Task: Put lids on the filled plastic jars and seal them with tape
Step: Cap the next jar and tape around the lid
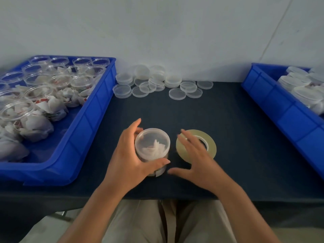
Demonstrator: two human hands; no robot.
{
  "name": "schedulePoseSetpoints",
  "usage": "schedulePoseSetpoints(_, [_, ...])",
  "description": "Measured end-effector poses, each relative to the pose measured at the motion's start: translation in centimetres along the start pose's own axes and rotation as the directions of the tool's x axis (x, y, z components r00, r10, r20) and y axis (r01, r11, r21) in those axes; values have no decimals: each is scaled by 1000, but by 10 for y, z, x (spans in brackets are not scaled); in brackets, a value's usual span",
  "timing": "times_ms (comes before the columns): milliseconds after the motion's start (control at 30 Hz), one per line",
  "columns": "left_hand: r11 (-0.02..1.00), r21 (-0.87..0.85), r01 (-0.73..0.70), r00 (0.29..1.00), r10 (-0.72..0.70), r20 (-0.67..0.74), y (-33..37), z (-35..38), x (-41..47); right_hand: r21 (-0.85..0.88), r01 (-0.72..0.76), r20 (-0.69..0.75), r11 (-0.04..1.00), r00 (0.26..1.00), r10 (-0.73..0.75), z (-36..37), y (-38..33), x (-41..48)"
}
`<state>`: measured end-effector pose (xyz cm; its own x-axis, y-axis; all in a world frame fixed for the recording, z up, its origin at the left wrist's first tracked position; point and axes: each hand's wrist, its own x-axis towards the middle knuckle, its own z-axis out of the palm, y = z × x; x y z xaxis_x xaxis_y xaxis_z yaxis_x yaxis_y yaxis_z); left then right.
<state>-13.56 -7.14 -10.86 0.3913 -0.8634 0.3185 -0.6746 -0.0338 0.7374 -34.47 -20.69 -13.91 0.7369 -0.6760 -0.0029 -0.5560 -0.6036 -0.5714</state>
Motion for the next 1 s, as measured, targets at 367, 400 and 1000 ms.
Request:
schedulePoseSetpoints(367, [997, -47, 53, 993, -58, -106, -6, 14, 12, -188, -93, -291, 978, 956, 34, -27, -1, -24])
schedulePoseSetpoints(400, [1000, -26, -5, 979, 0, -205, 0, 15, 6, -93, -89, -317, 992, 947, 56, -27, -8, -29])
schedulePoseSetpoints(1000, [951, -234, -200, 965, 149, -216, 79, 14, -21, 262, 167, -361, 951, 931, -64, -15, -57, -75])
